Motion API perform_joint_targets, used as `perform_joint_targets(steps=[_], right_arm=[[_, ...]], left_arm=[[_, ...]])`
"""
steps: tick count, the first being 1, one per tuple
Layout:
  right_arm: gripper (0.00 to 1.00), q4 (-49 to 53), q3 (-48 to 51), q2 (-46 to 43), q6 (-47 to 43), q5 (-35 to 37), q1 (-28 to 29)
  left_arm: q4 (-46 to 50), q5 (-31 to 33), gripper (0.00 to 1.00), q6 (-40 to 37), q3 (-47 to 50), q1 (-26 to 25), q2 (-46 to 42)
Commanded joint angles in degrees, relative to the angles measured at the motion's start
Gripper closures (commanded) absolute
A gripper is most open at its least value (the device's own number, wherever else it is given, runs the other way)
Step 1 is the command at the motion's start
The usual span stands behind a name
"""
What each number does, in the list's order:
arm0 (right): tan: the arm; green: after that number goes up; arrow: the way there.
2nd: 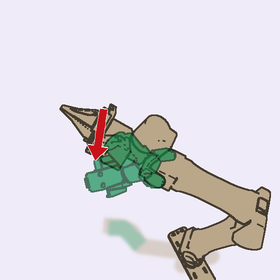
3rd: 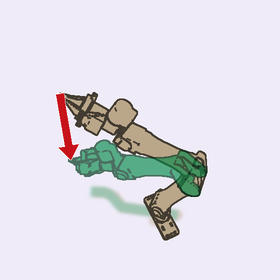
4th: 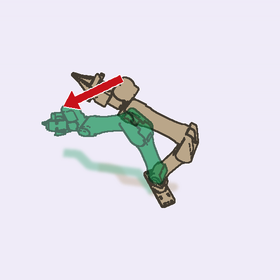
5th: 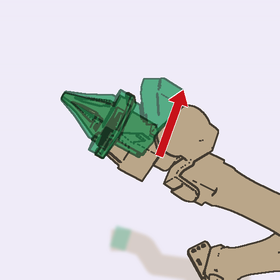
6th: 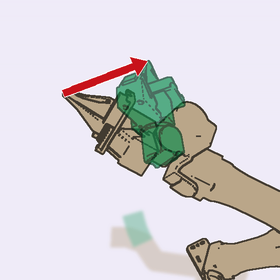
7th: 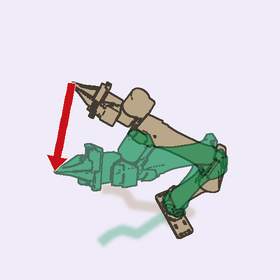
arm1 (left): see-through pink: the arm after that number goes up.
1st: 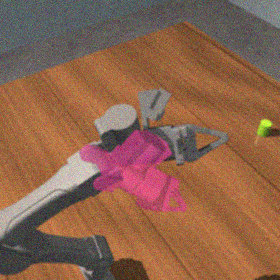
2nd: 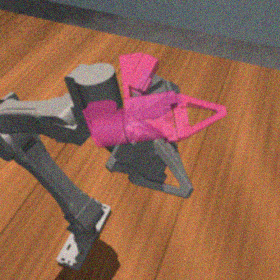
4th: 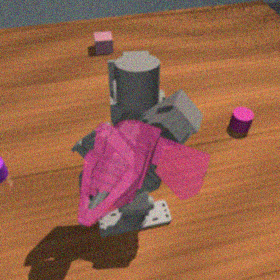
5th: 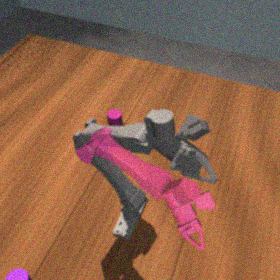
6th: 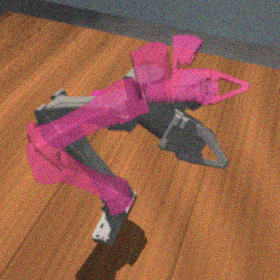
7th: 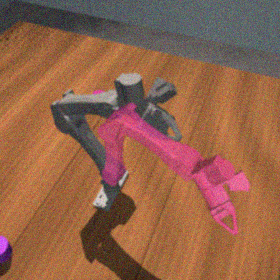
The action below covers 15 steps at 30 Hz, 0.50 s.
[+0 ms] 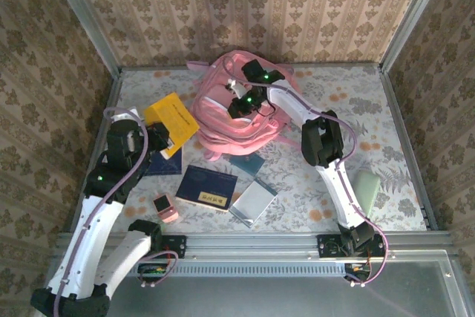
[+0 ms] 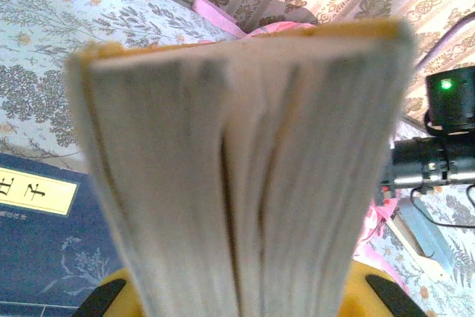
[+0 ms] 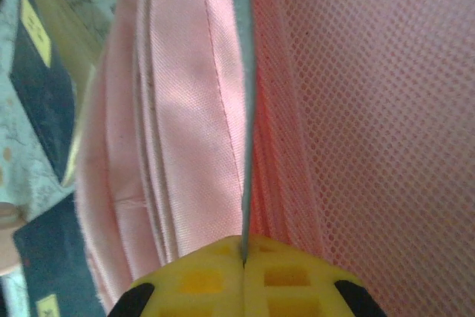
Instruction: Pack the student bag
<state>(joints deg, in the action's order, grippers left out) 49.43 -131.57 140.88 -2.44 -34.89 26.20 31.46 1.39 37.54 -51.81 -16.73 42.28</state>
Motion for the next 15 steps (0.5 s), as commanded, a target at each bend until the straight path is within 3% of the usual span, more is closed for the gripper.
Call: perform_joint_targets(steps=[1, 8, 15], right_arm=[[1.00, -3.38, -1.60, -7.93, 4.73, -7.03, -2.46], [1.00, -9.94, -1.77, -10.97, 15.80, -18.56, -7.16], [1.00, -17.18, -1.78, -10.98, 24.74, -25.58, -8.91]], left_arm=[[-1.59, -3.50, 1.00, 3.26, -1.00, 2.73, 0.14], [-6.22, -8.01, 1.00, 8.40, 2.01, 4.46, 2.14], [-24.30, -14.97, 1.00, 18.21, 8.68, 5.04, 8.41]])
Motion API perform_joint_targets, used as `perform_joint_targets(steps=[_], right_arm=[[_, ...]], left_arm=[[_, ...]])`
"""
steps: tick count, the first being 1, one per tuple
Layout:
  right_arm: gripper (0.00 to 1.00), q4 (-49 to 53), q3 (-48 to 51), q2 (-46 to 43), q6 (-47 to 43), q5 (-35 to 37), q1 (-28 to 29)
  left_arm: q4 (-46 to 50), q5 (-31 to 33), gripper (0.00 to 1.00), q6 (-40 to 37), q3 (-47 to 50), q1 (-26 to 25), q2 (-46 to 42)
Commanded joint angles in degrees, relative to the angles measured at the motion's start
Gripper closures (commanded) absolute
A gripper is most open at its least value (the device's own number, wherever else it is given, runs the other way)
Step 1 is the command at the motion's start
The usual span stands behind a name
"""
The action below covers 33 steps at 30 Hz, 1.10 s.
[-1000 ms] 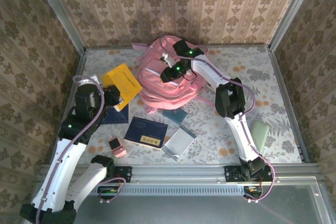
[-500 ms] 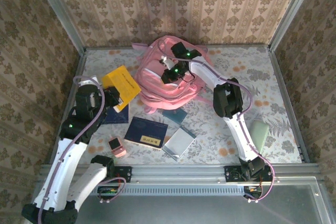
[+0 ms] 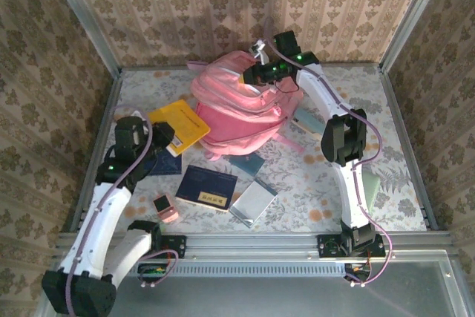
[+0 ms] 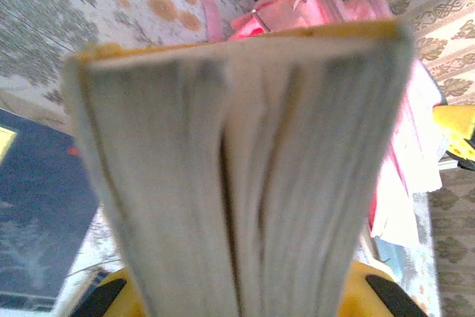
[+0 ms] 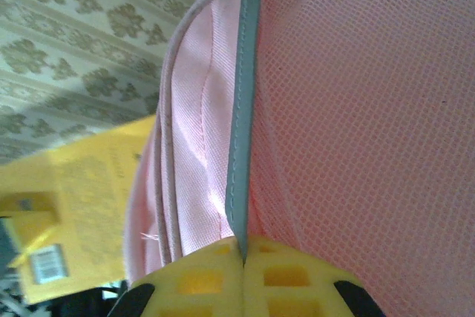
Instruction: Pack the student bag
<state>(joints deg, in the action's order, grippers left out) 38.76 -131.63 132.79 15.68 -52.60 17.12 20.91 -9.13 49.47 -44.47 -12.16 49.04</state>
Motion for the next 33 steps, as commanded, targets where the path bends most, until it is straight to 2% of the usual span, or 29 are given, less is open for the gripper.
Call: perform_joint_targets(steps=[1, 4, 7, 10, 12, 18, 22, 33], right_arm=[[1.00, -7.50, -1.78, -2.93, 7.72, -8.25, -0.04], [1.00, -11.42, -1.78, -3.04, 11.49, -9.37, -0.74], [1.00, -14.71, -1.88, -3.31, 14.73, -10.55, -0.99], [1.00, -15.73, -3.03, -3.16, 16.03, -11.01, -1.11], [1.00, -15.99, -3.73, -2.92, 16.80, -10.95, -1.34], [1.00, -18.29, -3.98, -2.59, 19.26, -11.71, -1.91], [1.00, -19.58, -3.93, -2.45, 20.47, -12.05, -1.88], [1.00, -21.69, -3.55, -2.45, 22.47, -11.92, -1.57]], left_arm=[[-16.63, -4.94, 1.00, 8.07, 2.44, 0.47, 2.74], [-28.00, -6.16, 1.00, 13.17, 5.85, 0.24, 6.75], [-38.17, -5.12, 1.00, 14.83, 7.54, -0.99, 11.40], [-53.87, -4.67, 1.00, 17.82, 10.13, -2.60, 17.01], [-58.37, -5.08, 1.00, 19.59, 9.30, -3.77, 20.80], [-58.76, -3.58, 1.00, 18.24, 4.98, -7.82, 26.62], [-62.52, -2.87, 1.00, 19.12, 2.56, -9.90, 32.91], [-77.37, -2.92, 1.00, 23.62, -15.25, -13.63, 61.12]])
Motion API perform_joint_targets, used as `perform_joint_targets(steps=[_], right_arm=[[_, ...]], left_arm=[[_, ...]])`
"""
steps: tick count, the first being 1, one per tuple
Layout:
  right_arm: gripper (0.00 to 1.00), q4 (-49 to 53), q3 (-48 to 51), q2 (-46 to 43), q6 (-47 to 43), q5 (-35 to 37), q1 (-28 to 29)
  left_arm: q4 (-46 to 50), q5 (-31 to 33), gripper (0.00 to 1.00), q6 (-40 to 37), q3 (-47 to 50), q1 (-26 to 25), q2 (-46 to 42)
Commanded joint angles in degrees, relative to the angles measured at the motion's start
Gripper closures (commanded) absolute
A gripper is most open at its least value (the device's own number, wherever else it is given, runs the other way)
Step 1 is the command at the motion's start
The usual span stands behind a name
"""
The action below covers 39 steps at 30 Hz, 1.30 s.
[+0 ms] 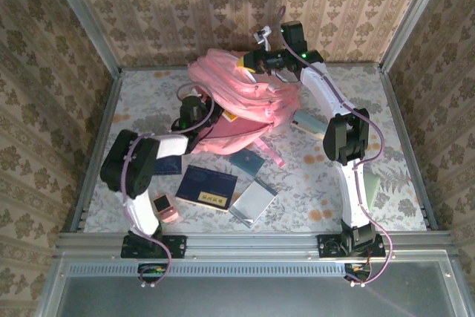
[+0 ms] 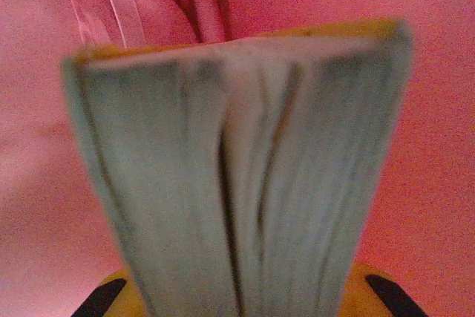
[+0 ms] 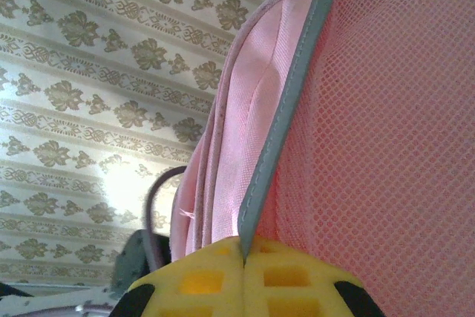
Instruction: Pack the student bag
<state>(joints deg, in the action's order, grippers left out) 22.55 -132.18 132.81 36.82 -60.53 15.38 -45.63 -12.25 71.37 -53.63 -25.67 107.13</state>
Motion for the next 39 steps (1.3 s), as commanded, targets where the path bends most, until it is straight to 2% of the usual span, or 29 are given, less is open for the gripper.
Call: perform_joint_targets(steps=[1, 2, 5, 6, 8, 11, 18, 28, 34, 35, 39], right_arm=[[1.00, -5.44, -3.01, -2.43, 1.33, -3.90, 0.38], [1.00, -5.46, -2.99, -2.39, 1.41, -3.71, 0.51], [1.00, -4.82, -3.15, -2.38, 1.21, -2.63, 0.51], [1.00, -4.21, -3.25, -2.39, 0.80, -1.80, 0.36], [1.00, -3.17, -3.27, -2.49, 0.05, -0.81, 0.14], [1.00, -1.99, -3.26, -2.48, -1.07, -0.14, -0.17], [1.00, 1.51, -3.26, -2.40, -4.46, 2.14, -0.98], [1.00, 2.66, -3.17, -2.97, -5.61, 3.99, -2.10], [1.00, 4.87, -3.27, -3.61, -7.27, 6.58, -2.28], [1.00, 5.55, -3.21, -3.61, -7.73, 6.95, -2.25], [1.00, 7.30, -2.93, -3.61, -9.05, 8.35, -2.26]], left_arm=[[-10.29, 0.33, 1.00, 1.37, -8.20, -0.12, 4.75], [-8.85, 0.03, 0.93, 0.70, -10.95, -1.84, 6.75], [-3.48, -0.59, 0.55, -0.01, -17.15, -2.59, 11.00], [-3.01, -1.46, 0.46, 0.08, -18.93, -2.76, 12.23], [1.20, -2.77, 0.36, -0.51, -21.76, -2.89, 12.93], [7.55, -2.50, 0.27, -3.51, -22.72, -3.22, 11.12], [12.83, -2.86, 0.20, -4.99, -16.01, -2.72, 4.97], [22.64, -6.03, 0.19, -10.26, -7.49, -0.85, -4.24], [35.55, -6.37, 0.20, -16.08, -6.12, -0.86, -11.51], [38.21, -5.79, 0.20, -17.02, -5.68, 0.67, -13.35], [51.00, -1.91, 0.22, -22.99, -5.86, 0.92, -21.58]])
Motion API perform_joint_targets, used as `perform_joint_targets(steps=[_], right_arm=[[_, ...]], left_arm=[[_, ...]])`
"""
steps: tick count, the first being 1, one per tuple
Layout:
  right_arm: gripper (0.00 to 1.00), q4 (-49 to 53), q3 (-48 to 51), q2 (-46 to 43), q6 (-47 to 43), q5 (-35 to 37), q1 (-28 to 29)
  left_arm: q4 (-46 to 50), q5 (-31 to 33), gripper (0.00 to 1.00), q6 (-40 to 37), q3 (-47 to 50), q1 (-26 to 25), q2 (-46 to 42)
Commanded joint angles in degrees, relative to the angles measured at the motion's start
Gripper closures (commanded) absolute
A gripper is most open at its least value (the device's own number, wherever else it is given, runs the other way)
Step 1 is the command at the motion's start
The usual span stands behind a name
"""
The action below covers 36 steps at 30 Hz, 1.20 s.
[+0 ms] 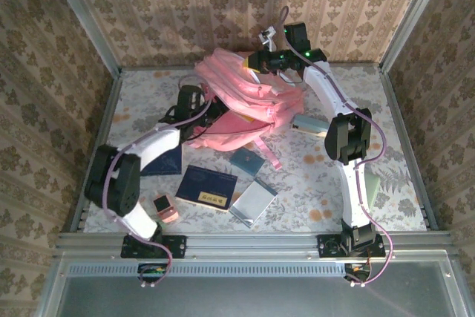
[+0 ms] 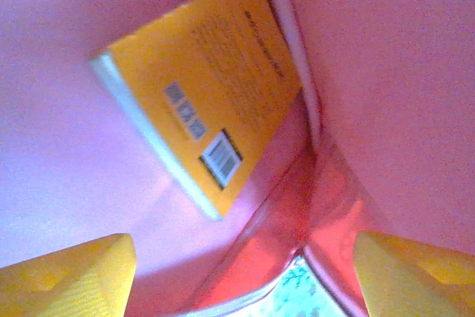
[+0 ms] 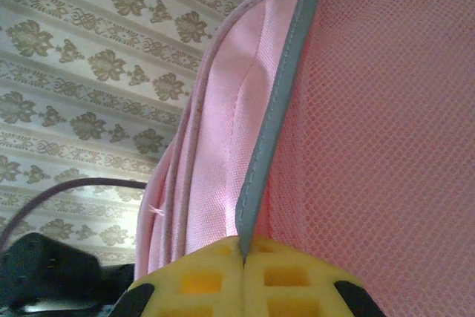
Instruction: Pack the student bag
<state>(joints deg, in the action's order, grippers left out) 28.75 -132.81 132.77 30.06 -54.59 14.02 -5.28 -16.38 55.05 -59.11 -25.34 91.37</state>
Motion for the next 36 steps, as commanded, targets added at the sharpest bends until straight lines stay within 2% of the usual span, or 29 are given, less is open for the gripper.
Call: perform_joint_targets(steps=[1, 5, 8, 12, 15, 19, 22, 25, 32, 36], right_arm=[[1.00, 1.42, -2.29, -3.49, -2.54, 2.71, -0.85], [1.00, 4.60, -3.01, -3.14, -4.13, 5.85, -0.84], [1.00, 7.36, -3.96, -2.72, -5.77, 8.81, -0.60], [1.00, 10.76, -4.56, -2.36, -8.49, 11.69, 0.15], [1.00, 12.08, -4.56, -2.06, -9.45, 12.96, 0.82], [1.00, 14.26, -5.58, -1.90, -10.99, 14.52, 1.80], [1.00, 14.80, -6.14, -1.90, -11.47, 14.54, 2.26], [1.00, 14.95, -6.40, -1.73, -11.29, 13.88, 2.38], [1.00, 16.55, -6.09, -2.22, -12.34, 14.55, 2.89], [1.00, 16.20, -5.18, -3.03, -12.32, 14.55, 2.88]], left_arm=[[13.84, 2.51, 0.24, -8.54, -0.87, 0.52, -7.67], [31.16, 8.76, 0.24, -13.66, -4.46, -0.44, -14.56], [43.72, 14.71, 0.23, -12.63, -6.20, -2.37, -19.33], [59.67, 20.17, 0.19, -6.88, -6.93, -4.04, -25.09], [71.14, 24.52, 0.13, -0.93, -6.61, -6.49, -29.32], [82.57, 25.70, 0.09, 2.55, -4.50, -6.91, -34.21], [87.37, 26.06, 0.07, 3.50, -1.35, -6.89, -38.26], [89.91, 26.28, 0.00, 3.22, 2.33, -6.34, -40.51], [84.84, 18.58, 0.00, 1.55, 12.85, -3.29, -41.97], [82.54, 18.13, 0.00, 1.18, 16.80, -2.06, -43.62]])
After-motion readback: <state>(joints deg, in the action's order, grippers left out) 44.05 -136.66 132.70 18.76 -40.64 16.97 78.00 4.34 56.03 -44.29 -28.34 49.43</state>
